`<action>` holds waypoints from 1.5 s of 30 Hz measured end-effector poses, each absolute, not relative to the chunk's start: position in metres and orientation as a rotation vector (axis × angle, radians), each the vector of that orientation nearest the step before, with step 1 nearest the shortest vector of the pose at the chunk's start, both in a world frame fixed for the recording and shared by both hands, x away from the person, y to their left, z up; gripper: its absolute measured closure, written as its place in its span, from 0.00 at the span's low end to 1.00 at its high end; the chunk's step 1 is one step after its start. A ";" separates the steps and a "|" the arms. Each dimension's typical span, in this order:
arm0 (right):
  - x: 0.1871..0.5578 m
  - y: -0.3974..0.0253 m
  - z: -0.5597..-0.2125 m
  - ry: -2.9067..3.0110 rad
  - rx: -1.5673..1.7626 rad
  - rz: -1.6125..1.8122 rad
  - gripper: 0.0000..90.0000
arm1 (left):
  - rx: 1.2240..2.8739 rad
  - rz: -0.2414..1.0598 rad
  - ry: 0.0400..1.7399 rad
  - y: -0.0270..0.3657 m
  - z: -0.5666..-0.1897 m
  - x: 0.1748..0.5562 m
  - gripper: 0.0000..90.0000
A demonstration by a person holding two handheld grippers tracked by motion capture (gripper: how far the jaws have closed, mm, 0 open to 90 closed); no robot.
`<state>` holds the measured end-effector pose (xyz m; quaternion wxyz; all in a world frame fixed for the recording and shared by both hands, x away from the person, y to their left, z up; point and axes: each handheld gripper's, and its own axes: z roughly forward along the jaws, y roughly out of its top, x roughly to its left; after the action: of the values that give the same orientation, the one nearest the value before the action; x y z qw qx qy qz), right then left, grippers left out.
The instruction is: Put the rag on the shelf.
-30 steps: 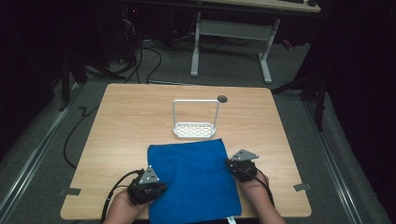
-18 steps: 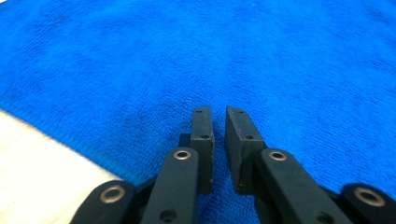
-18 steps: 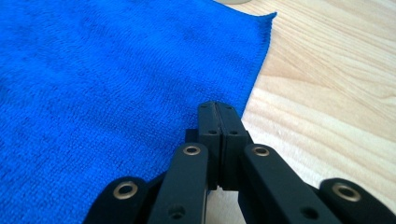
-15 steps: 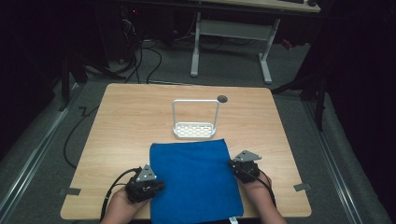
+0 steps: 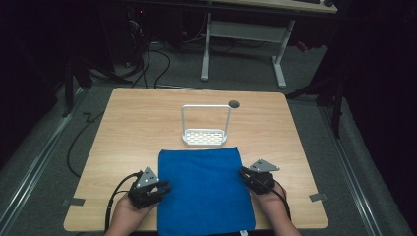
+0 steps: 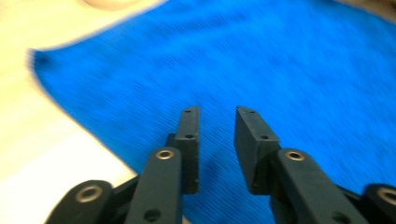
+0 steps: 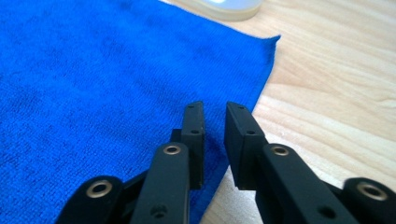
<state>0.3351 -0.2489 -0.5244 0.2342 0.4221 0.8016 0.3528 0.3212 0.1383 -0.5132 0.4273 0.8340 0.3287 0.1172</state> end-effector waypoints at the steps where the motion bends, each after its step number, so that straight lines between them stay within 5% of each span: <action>1: 0.335 -0.249 -0.524 2.201 1.159 0.968 0.87 | 2.084 0.293 0.821 0.138 -0.513 0.321 0.76; 8: 0.331 -0.251 -0.522 2.148 1.157 0.984 0.76 | 1.928 0.447 0.945 0.149 -0.513 0.348 0.68; 17: 0.330 -0.256 -0.521 2.128 1.191 1.028 0.76 | 1.945 0.522 0.988 0.139 -0.520 0.398 0.69; 36: 0.340 -0.258 -0.521 2.075 1.255 1.061 0.61 | 1.901 0.355 1.186 0.149 -0.535 0.434 0.60; 45: 0.396 -0.247 -0.522 2.069 1.327 0.996 0.61 | 1.925 0.352 1.200 0.146 -0.536 0.435 0.73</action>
<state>0.3960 -0.2469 -0.5219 0.2425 0.4854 0.7569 0.3642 0.4354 0.1460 -0.5360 0.4104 0.7646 0.4768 0.1398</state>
